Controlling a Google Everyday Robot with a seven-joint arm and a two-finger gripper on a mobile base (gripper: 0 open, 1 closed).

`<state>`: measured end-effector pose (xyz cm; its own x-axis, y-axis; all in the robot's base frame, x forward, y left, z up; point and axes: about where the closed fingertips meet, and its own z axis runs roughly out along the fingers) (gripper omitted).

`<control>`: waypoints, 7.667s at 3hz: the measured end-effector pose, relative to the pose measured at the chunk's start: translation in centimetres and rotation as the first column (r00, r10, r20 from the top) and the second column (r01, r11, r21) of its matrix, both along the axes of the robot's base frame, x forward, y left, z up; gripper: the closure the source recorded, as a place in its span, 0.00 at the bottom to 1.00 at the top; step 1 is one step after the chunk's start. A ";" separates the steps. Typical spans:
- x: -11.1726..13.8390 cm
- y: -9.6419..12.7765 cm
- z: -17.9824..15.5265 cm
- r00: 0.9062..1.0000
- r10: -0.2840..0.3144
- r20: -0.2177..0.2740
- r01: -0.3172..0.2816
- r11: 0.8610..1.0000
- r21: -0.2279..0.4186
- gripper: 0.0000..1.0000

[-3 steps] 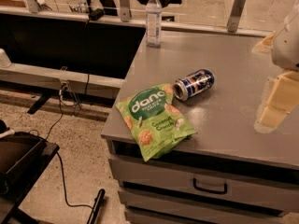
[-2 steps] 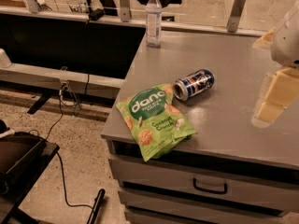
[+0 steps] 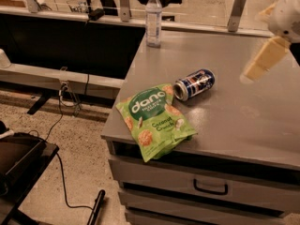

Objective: Move blue plastic bottle near green rice chip bag

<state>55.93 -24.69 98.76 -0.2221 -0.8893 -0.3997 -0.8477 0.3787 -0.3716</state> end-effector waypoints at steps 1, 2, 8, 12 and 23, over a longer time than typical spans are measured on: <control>6.1 -0.1 -0.4 0.999 -0.002 0.049 -0.008 0.979 0.206 0.00; 11.2 1.6 1.5 0.992 -0.028 0.126 -0.025 0.917 0.399 0.00; 23.3 11.4 2.9 0.920 -0.263 0.292 -0.049 0.659 0.750 0.00; 29.6 14.7 1.0 0.895 -0.203 0.397 -0.168 0.672 0.721 0.00; 33.5 21.2 -3.6 0.951 -0.074 0.299 -0.181 0.652 0.736 0.64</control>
Offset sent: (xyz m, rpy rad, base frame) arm 0.1802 0.0205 0.0617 0.6793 -0.2680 -0.0243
